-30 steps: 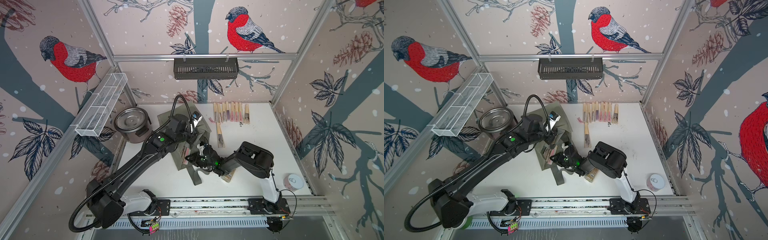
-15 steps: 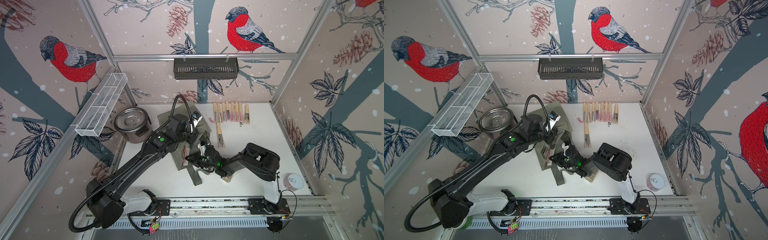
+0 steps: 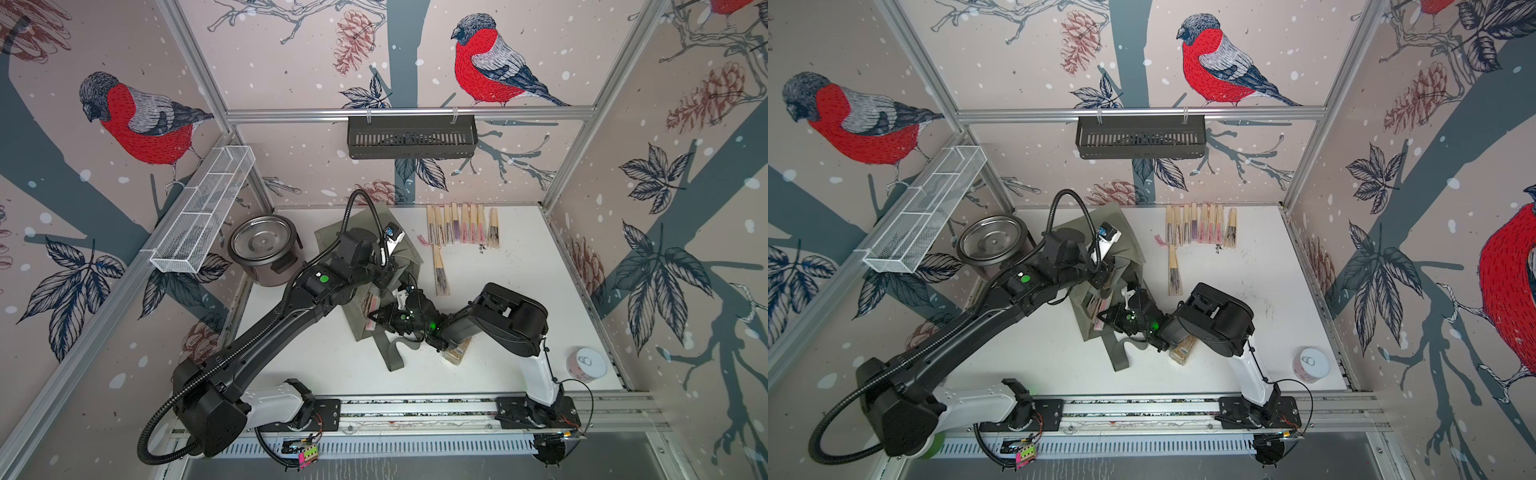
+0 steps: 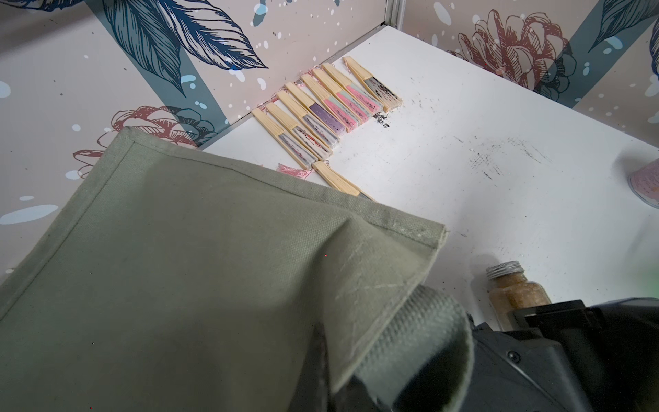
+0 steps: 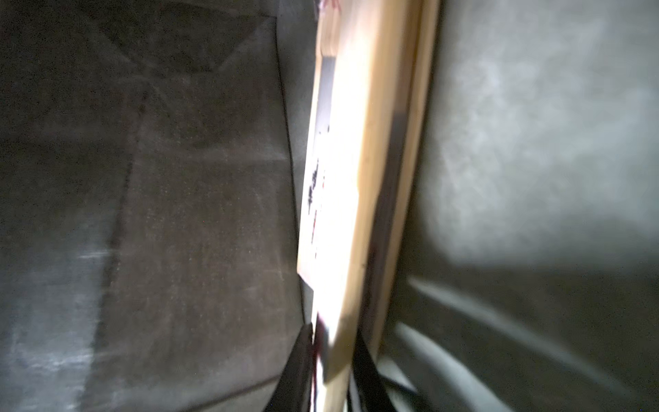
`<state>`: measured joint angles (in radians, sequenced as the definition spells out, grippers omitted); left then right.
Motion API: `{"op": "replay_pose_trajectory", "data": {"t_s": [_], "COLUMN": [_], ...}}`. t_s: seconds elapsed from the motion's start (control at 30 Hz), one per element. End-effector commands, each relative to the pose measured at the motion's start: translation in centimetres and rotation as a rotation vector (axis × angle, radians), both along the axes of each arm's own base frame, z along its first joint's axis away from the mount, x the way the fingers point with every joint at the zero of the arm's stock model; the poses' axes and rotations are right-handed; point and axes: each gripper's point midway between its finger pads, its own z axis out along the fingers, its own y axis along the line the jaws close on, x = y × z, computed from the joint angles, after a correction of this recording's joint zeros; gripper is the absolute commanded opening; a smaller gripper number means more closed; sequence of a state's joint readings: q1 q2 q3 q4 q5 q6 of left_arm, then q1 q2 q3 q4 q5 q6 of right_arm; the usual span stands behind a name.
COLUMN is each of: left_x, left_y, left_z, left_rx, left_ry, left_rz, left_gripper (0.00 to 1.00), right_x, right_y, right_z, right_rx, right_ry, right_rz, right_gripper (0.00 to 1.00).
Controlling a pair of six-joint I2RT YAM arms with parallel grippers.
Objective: Take out the folding fans from the tote bags
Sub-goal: Pick up the folding fan from the canvas bag.
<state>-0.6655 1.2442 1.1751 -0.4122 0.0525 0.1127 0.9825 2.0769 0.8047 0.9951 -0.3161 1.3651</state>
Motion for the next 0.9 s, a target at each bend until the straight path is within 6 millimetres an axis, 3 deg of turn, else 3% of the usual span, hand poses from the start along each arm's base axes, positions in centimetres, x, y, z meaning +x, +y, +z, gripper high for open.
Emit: {"op": "replay_pose_trajectory", "data": {"t_s": [0.0, 0.2, 0.53, 0.87], "left_x": [0.1, 0.1, 0.3, 0.4], "left_y": [-0.4, -0.3, -0.3, 0.0], "left_z": [0.8, 0.9, 0.9, 1.1], "left_rx": [-0.013, -0.013, -0.009, -0.005], "left_ry": [-0.030, -0.032, -0.035, -0.047], "left_rz": [-0.014, -0.013, -0.007, 0.007], "left_gripper": [0.00, 0.00, 0.00, 0.00], "right_x": [-0.3, -1.8, -6.6, -10.8], "right_y": [-0.1, -1.5, -4.6, -7.8], "right_z": [1.6, 2.5, 2.2, 3.6], "right_rx": [0.030, -0.017, -0.193, -0.295], "right_ry": [-0.023, -0.060, -0.159, -0.273], "right_rz": [0.013, 0.039, 0.183, 0.373], "right_gripper": [0.18, 0.17, 0.14, 0.12]}}
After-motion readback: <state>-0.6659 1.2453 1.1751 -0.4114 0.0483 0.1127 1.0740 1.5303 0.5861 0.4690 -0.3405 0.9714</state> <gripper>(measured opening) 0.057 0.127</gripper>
